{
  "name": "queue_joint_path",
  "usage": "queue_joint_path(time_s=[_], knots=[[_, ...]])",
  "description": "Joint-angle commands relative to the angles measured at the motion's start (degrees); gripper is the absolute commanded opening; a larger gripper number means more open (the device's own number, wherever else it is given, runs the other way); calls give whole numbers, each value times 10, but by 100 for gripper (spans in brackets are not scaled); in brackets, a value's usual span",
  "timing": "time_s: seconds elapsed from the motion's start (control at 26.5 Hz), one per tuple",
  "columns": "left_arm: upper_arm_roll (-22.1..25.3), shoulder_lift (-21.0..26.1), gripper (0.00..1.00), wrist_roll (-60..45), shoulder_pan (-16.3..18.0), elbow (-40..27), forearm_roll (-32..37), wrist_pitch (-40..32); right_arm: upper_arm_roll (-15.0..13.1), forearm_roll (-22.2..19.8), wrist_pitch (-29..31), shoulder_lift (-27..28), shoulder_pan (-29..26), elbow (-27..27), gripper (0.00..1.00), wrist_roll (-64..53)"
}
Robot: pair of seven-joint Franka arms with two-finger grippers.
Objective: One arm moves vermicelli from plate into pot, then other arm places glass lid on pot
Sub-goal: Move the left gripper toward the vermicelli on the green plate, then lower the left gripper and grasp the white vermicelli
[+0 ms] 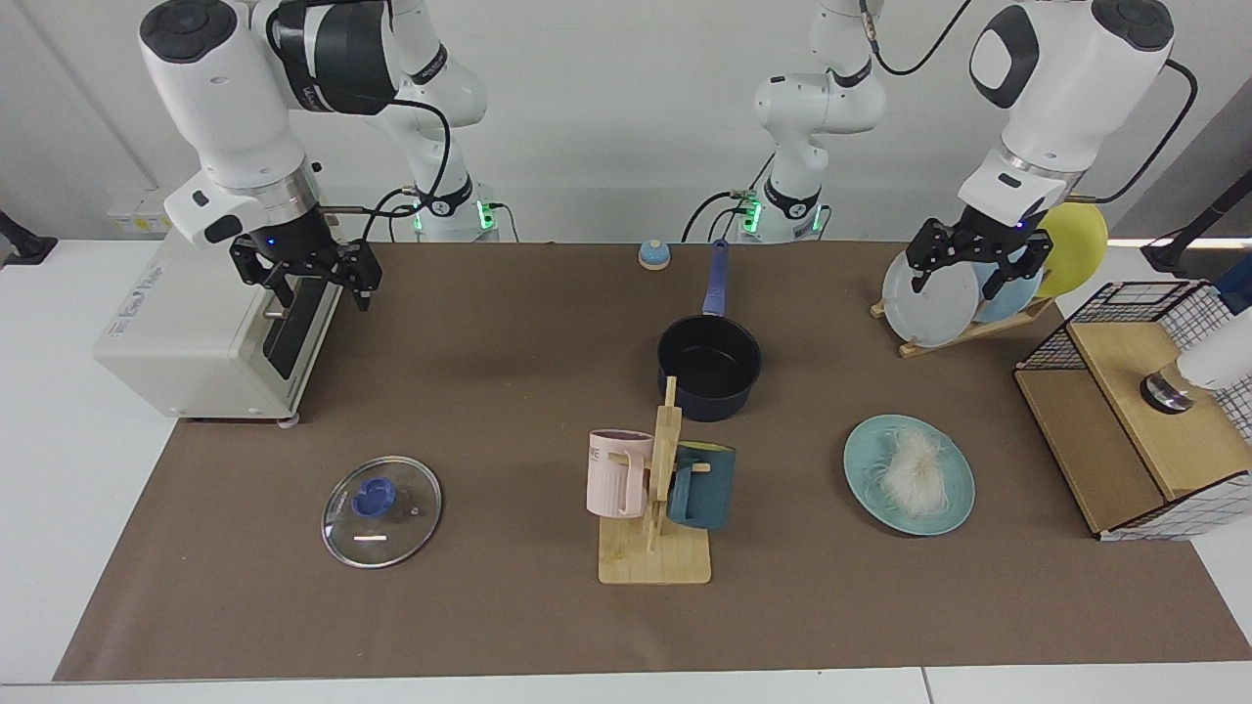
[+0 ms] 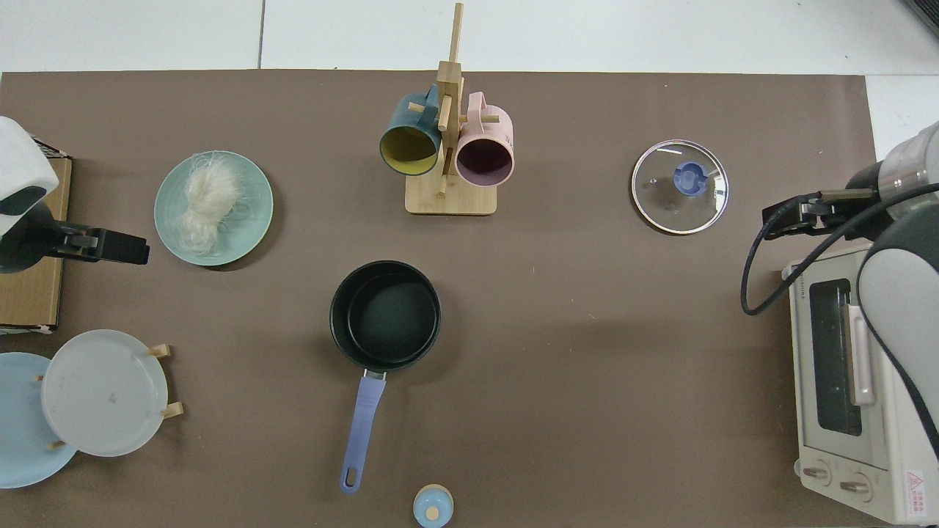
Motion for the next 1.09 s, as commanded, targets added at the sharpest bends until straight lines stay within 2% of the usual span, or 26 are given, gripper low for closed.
queue_joint_path(time_s=[0.0,0.26,0.41,0.68,0.83,1.06], knots=[[9,-12,100,-17,-9,-15,-12,12,4,9,15,-10,-8,-15,99,-14],[8,-5,100,-16,-8,-2,-11,14,4,9,15,-10,-8,-15,99,-14],[8,19,100,-13,-7,16,-10,16,4,9,16,-9,-8,-15,99,-14],[5,80,100,-10,-7,86,-7,7,4,9,16,-9,-8,-15,99,-14],[7,105,100,-8,-7,85,-10,34,4,9,16,-9,-8,-15,99,-14],[8,155,100,-7,-3,78,-12,120,4,9,16,-9,-8,-14,99,-14]])
